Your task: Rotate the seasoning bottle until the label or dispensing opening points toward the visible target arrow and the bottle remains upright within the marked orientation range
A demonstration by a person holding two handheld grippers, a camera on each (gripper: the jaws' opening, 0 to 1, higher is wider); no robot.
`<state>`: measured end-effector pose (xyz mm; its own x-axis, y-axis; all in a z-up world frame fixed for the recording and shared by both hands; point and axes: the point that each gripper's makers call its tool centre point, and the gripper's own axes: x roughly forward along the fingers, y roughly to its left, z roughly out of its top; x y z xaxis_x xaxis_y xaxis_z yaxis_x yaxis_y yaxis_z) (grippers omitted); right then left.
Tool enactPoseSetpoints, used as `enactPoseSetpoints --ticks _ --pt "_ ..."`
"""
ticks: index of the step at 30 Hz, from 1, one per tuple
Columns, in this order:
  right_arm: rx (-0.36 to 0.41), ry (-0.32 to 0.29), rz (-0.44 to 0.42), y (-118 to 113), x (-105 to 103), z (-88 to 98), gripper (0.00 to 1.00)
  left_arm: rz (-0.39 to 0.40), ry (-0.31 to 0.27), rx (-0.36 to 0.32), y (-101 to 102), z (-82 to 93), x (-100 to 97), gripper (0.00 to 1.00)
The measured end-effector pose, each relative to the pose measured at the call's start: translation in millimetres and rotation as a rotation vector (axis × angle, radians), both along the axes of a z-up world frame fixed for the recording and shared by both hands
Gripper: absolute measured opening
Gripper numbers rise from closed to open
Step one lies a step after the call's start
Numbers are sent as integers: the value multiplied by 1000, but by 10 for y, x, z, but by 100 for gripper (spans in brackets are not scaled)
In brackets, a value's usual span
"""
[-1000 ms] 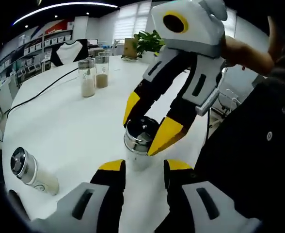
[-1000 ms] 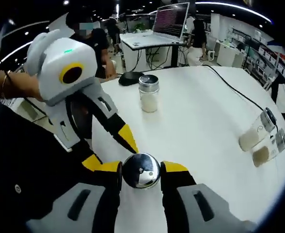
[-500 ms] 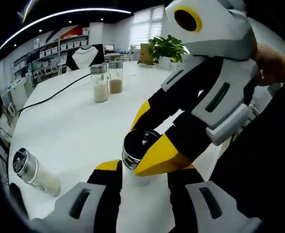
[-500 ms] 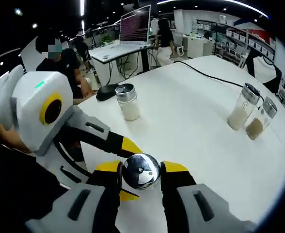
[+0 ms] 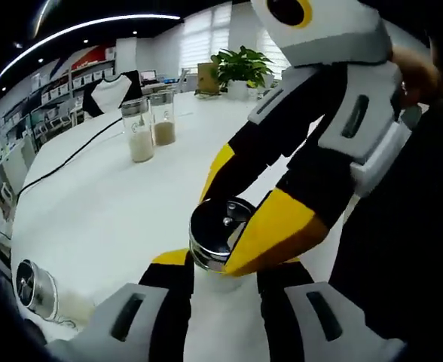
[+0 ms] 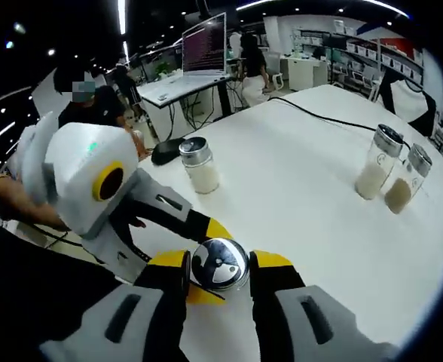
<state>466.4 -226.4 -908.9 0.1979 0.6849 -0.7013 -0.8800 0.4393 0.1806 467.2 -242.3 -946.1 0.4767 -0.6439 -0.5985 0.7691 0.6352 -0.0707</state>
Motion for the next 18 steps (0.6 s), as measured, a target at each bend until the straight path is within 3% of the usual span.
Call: enactPoseSetpoints --ticks 8,9,12,18 --pt "-9 -28 94 22 -25 15 29 -292 39 26 24 -12 -53 35" --pt "-11 -28 104 25 -32 11 29 -318 62 34 37 -23 -64 35" --pt "-15 -27 123 33 -50 -1 28 -386 52 91 53 -48 -60 34" --pt "-34 -49 187 64 -80 -18 27 -485 84 133 47 -80 -71 34"
